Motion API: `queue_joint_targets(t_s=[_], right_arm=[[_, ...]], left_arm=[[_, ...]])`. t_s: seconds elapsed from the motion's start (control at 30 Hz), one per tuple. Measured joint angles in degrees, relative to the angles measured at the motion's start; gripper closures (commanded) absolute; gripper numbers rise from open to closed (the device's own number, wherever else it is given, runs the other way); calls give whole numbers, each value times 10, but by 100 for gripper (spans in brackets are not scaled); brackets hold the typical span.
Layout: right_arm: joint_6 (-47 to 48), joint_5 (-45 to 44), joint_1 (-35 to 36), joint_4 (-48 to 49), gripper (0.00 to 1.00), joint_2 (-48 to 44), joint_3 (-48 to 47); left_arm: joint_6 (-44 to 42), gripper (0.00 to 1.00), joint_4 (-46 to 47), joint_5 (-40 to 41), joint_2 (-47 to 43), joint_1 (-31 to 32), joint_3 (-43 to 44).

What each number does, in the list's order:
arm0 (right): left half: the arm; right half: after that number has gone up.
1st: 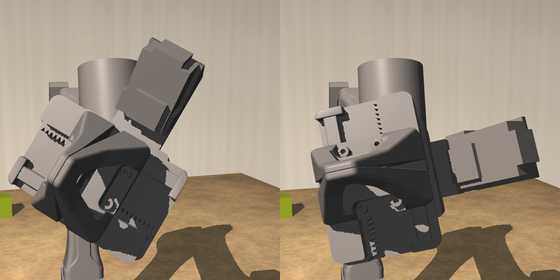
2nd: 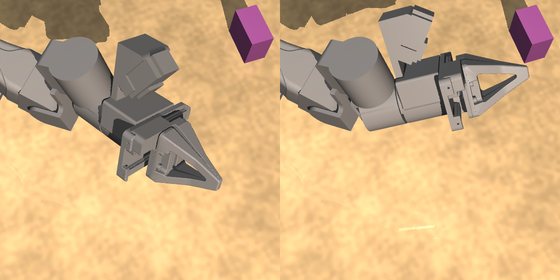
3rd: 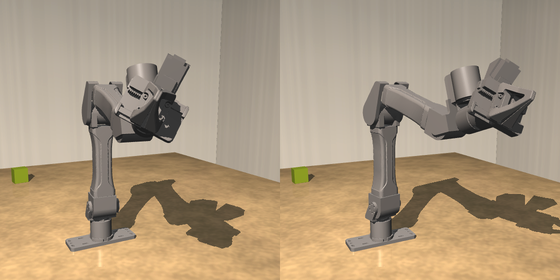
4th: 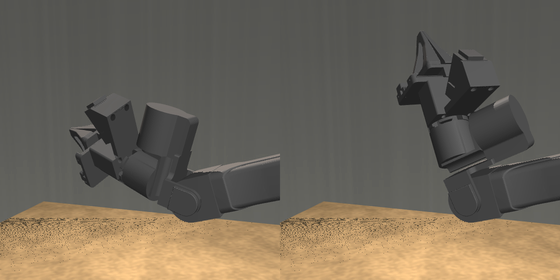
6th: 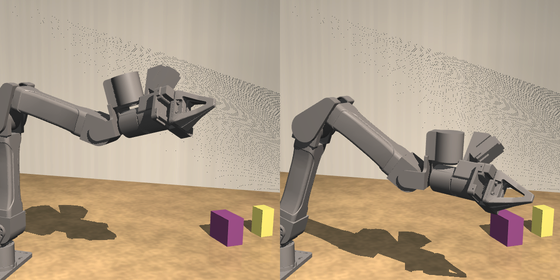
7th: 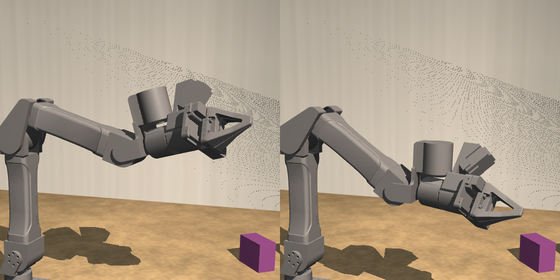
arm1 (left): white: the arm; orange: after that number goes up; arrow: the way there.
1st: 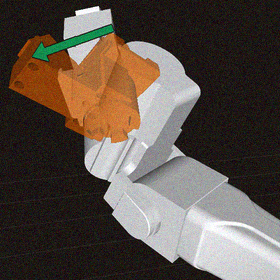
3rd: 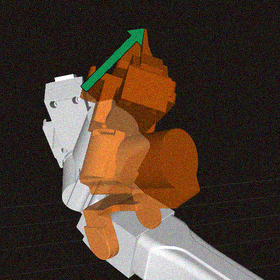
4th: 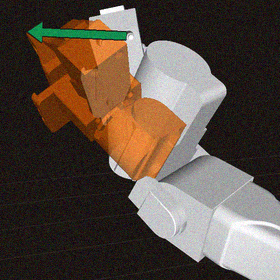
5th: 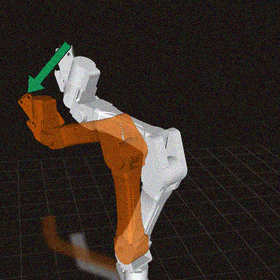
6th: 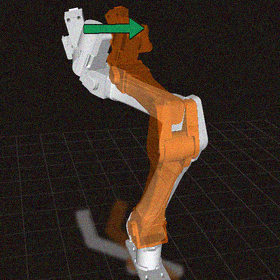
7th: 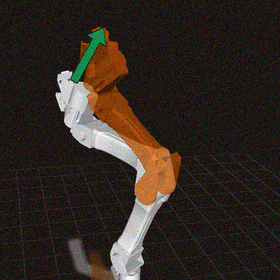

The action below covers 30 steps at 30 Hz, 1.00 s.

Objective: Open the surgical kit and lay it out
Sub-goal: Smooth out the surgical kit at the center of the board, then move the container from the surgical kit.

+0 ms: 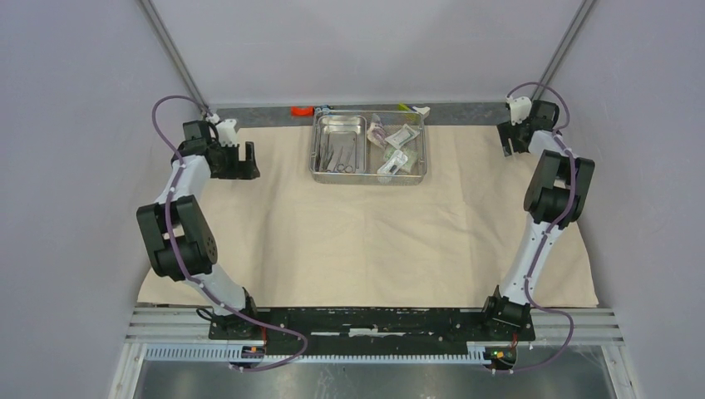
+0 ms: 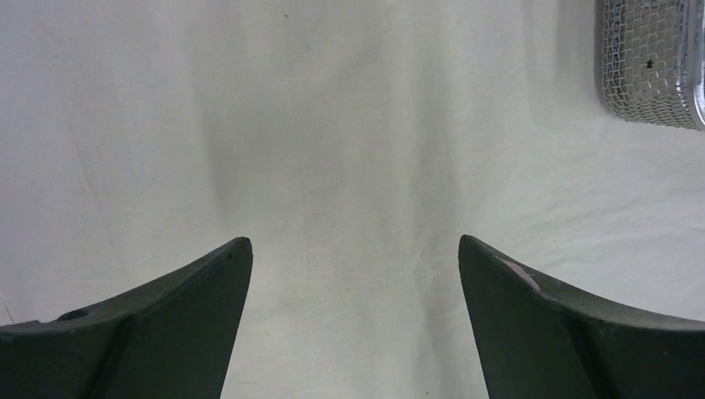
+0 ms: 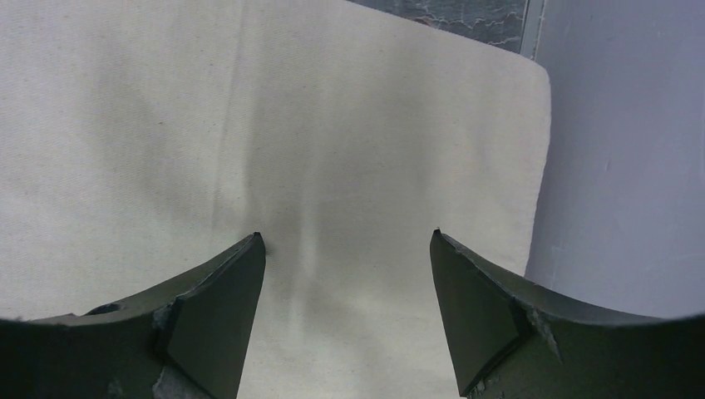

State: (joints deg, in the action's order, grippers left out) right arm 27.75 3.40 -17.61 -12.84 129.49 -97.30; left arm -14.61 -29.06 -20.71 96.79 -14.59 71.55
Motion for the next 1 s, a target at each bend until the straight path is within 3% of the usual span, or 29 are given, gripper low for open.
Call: queue_joint_targets(t_s=[0.3,0.53,0.77,1.0], right_arm=[[11,-7,-1,-8,19,4,-12],[15,35,-6,-12,19,-109,96],[20,84,-8,5,19,-253,190],[20,130,-8,15,19,-326,276]], left_arm=[[34,0,30,5,14,73,14],[103,11,47,13,119,173,158],[159,20,32,20,256,226,325],[185,31,2,31,311,236,350]])
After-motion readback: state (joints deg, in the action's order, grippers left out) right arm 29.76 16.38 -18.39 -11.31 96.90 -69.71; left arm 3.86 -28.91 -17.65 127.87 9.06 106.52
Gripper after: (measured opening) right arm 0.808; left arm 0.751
